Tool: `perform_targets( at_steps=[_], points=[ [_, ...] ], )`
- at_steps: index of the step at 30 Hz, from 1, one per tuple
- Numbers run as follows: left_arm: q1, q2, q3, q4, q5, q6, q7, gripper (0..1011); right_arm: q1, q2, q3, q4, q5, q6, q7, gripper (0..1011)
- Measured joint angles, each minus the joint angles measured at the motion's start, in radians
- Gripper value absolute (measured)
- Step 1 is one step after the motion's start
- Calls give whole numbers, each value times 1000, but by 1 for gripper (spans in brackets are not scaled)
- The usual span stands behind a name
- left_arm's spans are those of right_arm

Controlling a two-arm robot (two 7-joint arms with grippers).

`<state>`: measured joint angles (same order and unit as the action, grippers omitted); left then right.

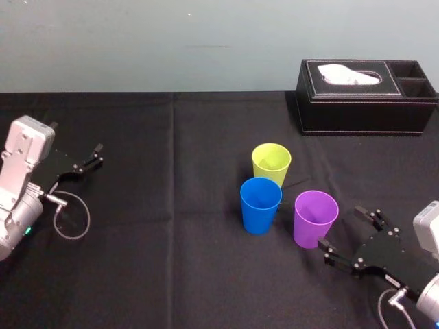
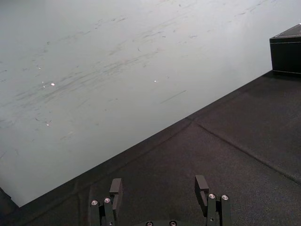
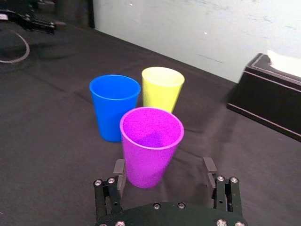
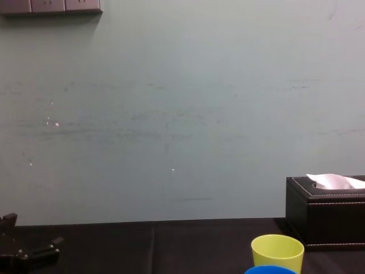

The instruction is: Stack the three plastic cups sequentially using one hand.

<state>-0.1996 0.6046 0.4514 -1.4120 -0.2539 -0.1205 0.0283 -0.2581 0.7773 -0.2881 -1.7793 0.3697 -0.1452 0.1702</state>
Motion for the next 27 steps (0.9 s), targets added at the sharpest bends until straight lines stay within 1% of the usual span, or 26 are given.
perform_targets(
  at_steps=[1,2,4,5,8,10,11,12,17,21,24,27],
  points=[
    [0,0,0,0,0,0,0,1011,3,-8,-2,0,3,2,9,1003],
    [0,0,0,0,0,0,0,1011,3,-8,-2,0,3,2,9,1003],
    [0,0,0,0,0,0,0,1011,8,-27,-3,1,15,6,24,1003],
    [0,0,0,0,0,0,0,1011,8,-27,-3,1,15,6,24,1003],
    [0,0,0,0,0,0,0,1011,15,-54,-2,10,33,12,39,1003],
    [0,0,0,0,0,0,0,1011,18,-65,-1,14,43,17,45,1003],
    [0,0,0,0,0,0,0,1011,21,-77,2,18,55,23,50,1003],
    [0,0,0,0,0,0,0,1011,21,-77,2,18,55,23,50,1003],
    [0,0,0,0,0,0,0,1011,32,-125,15,36,93,54,56,1003],
    [0,0,0,0,0,0,0,1011,40,-150,20,48,102,61,60,1003],
    [0,0,0,0,0,0,0,1011,46,-163,20,56,101,65,64,1003],
    [0,0,0,0,0,0,0,1011,59,-180,17,67,88,70,69,1003]
  ],
)
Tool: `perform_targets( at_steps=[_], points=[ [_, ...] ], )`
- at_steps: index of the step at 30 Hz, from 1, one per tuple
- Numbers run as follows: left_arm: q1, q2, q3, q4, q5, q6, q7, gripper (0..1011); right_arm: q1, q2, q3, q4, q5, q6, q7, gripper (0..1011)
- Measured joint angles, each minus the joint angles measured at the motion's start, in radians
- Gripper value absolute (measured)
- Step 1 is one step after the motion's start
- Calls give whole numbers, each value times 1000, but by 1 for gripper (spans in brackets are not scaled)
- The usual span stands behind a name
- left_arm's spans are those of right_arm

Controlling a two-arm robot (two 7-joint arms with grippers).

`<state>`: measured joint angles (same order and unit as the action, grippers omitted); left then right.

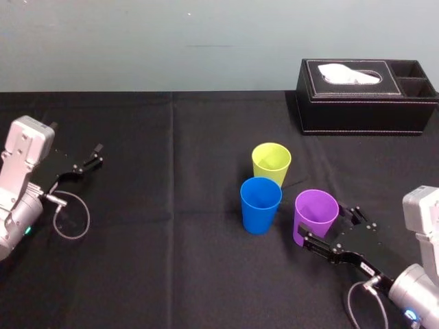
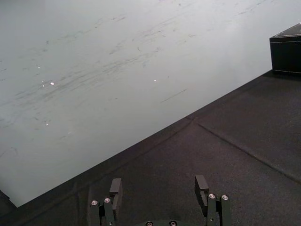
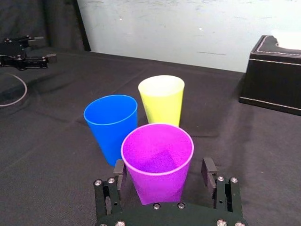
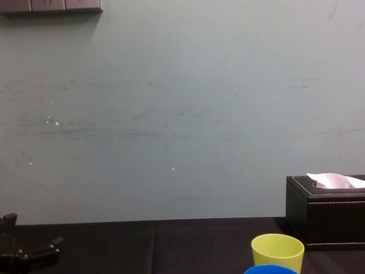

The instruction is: Stack the three plastic cups sequentially using one hand.

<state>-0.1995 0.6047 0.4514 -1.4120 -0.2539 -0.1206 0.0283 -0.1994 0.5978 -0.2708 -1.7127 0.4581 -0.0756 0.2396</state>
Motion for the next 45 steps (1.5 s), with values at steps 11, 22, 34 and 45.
perform_targets(
  at_steps=[11,22,34,45],
  points=[
    [0,0,0,0,0,0,0,1011,22,-36,-1,21,-33,5,26,1003],
    [0,0,0,0,0,0,0,1011,37,-70,10,40,-64,2,43,1003],
    [0,0,0,0,0,0,0,1011,35,-66,10,38,-61,1,43,995],
    [0,0,0,0,0,0,0,1011,33,-65,9,36,-58,1,41,772]
  ],
)
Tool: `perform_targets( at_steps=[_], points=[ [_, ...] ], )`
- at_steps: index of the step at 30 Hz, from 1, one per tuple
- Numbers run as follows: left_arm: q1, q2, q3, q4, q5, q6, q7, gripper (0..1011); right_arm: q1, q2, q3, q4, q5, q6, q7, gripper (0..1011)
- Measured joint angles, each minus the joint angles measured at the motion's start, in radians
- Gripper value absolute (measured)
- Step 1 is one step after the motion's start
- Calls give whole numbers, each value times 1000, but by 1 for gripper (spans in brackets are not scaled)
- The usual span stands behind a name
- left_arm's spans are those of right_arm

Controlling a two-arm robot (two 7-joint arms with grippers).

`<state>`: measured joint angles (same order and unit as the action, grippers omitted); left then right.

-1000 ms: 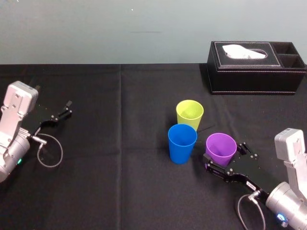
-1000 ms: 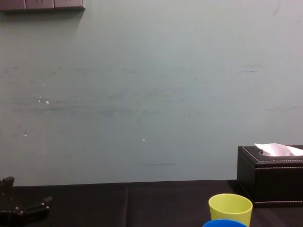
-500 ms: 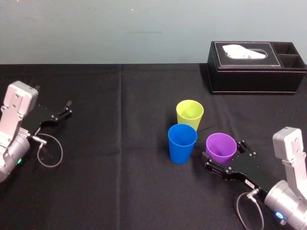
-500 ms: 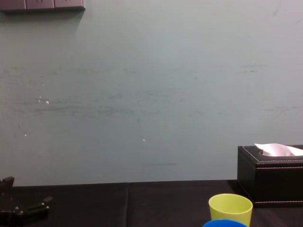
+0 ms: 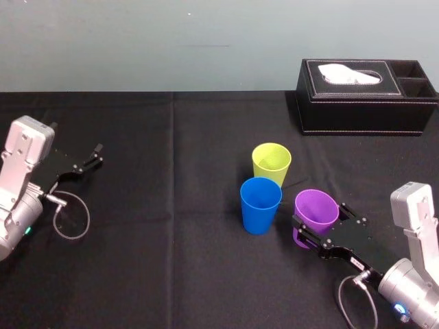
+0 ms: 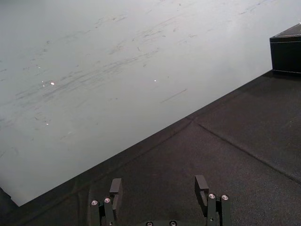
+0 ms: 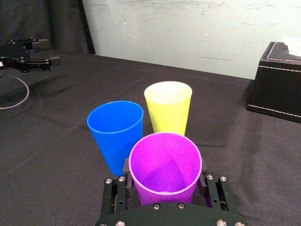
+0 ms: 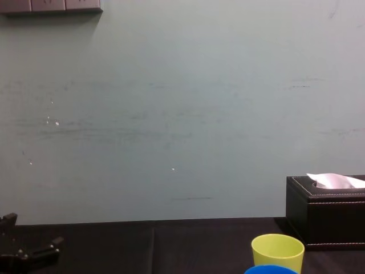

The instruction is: Stack the three plastic cups sequentially using one hand.

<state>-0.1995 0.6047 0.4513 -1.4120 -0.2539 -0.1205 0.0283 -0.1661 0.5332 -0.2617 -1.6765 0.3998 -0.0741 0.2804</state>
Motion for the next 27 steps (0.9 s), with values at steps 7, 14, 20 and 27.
perform_targets(
  at_steps=[7,14,20,27],
  points=[
    [0,0,0,0,0,0,0,1011,-1,-1,2,-2,0,2,0,737],
    [0,0,0,0,0,0,0,1011,-4,-11,31,-32,0,23,13,731],
    [0,0,0,0,0,0,0,1011,7,-13,53,-63,1,66,18,731],
    [0,0,0,0,0,0,0,1011,55,-24,78,-92,9,141,31,731]
  ],
)
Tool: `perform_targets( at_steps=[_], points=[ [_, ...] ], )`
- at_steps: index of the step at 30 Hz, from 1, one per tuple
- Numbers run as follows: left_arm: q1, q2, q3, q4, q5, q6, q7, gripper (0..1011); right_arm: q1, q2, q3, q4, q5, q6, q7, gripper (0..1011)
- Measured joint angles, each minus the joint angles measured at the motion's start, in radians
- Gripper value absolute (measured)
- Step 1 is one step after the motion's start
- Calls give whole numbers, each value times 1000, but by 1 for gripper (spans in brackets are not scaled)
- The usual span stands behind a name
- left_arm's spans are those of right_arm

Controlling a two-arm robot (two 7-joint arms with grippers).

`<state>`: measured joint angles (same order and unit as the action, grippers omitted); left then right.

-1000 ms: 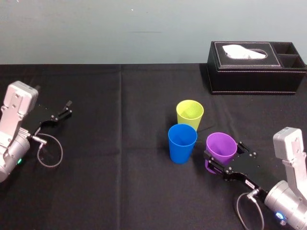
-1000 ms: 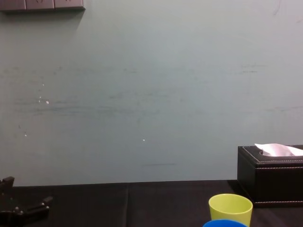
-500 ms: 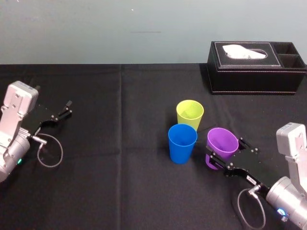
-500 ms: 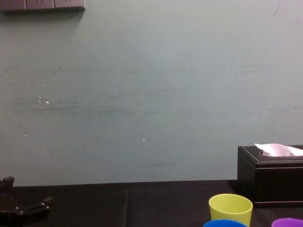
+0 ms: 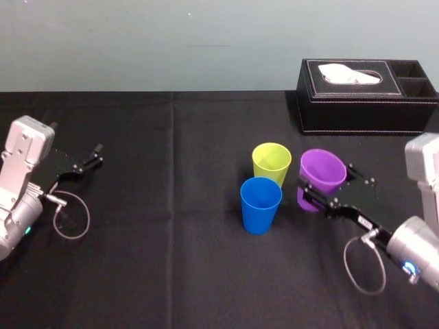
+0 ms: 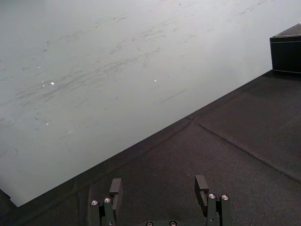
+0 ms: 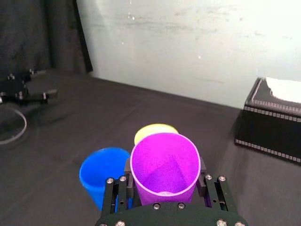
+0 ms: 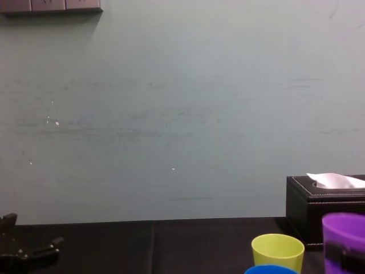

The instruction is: Stack the three plastic cups sequentially using one hand.

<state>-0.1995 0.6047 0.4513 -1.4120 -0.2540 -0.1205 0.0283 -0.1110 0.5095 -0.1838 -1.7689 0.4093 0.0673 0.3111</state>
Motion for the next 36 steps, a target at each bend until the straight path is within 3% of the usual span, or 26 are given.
perform_targets(
  at_steps=[5,13,22,36],
  points=[
    [0,0,0,0,0,0,0,1011,42,-8,3,-4,10,27,11,731],
    [0,0,0,0,0,0,0,1011,139,-23,-29,30,9,54,30,731],
    [0,0,0,0,0,0,0,1011,249,-55,-88,123,6,57,61,731],
    [0,0,0,0,0,0,0,1011,353,-87,-146,247,-14,36,89,731]
  ],
)
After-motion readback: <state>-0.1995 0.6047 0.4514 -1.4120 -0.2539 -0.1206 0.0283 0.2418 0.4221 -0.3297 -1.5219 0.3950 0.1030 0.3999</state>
